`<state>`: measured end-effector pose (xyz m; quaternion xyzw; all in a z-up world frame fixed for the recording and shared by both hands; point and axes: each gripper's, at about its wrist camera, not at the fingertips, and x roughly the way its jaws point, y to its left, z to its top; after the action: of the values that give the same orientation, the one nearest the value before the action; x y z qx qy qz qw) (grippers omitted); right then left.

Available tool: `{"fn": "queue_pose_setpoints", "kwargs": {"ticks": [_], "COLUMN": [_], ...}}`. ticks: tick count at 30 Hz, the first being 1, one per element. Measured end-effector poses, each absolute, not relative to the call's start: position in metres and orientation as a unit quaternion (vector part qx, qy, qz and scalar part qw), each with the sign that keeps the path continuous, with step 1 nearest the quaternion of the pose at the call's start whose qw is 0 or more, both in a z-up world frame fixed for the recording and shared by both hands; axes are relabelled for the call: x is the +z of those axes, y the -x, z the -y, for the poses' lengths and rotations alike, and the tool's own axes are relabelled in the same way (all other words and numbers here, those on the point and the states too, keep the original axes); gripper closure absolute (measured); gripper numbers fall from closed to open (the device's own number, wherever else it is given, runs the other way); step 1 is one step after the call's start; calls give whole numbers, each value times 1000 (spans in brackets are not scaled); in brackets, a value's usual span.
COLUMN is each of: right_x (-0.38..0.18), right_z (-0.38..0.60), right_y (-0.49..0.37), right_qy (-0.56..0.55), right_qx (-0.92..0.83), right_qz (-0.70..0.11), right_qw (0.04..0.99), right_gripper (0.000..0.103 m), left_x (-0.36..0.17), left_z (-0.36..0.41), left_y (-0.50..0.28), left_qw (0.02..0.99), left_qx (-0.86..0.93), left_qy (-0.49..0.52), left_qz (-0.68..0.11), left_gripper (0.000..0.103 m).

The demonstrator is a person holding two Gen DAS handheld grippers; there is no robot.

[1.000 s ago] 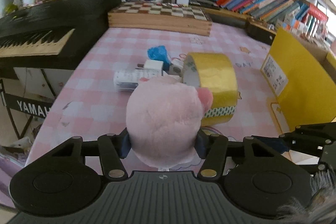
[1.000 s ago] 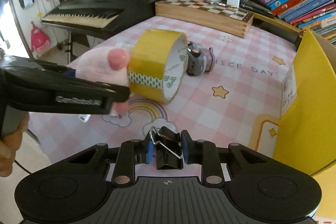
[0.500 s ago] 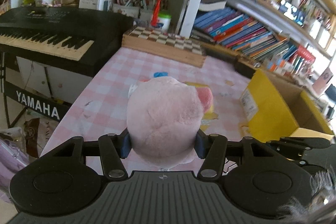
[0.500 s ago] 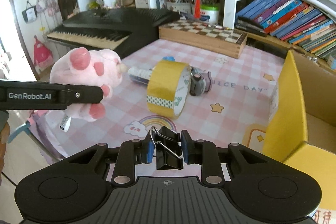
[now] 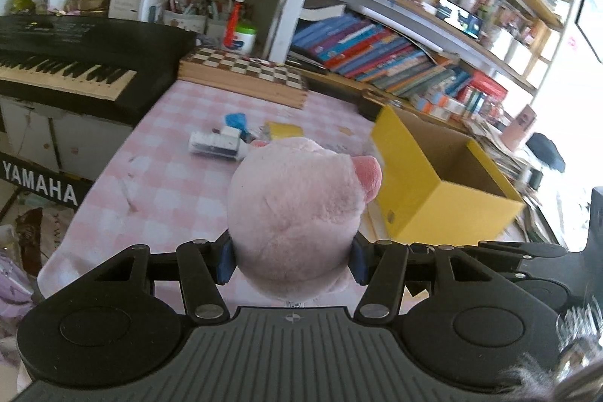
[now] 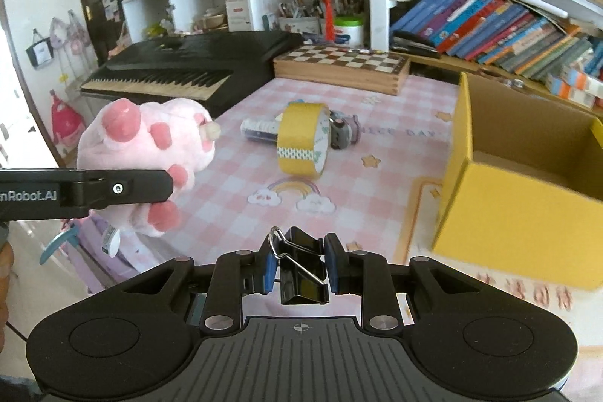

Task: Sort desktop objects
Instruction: 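Carry the pig and binder clip with both grippers toward the yellow box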

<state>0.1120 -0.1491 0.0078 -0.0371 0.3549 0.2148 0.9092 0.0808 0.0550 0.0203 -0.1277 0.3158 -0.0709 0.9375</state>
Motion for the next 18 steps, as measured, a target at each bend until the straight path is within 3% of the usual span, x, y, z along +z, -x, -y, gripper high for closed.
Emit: {"fn": "queue_pose_setpoints", "kwargs": {"ticks": [18], "right_x": [1], "right_z": [186], "right_y": [-25], "right_qy": [-8], "right_qx": [119], "right_qz": [-366], "right_qw": [923], "right_gripper": [77], "left_x": [13], "left_z": [-21], "left_y": [-23], "left_qw": [918], "left_qx": [-172], "left_qy": [106], "left_qz": [-340], "left_gripper": [50]}}
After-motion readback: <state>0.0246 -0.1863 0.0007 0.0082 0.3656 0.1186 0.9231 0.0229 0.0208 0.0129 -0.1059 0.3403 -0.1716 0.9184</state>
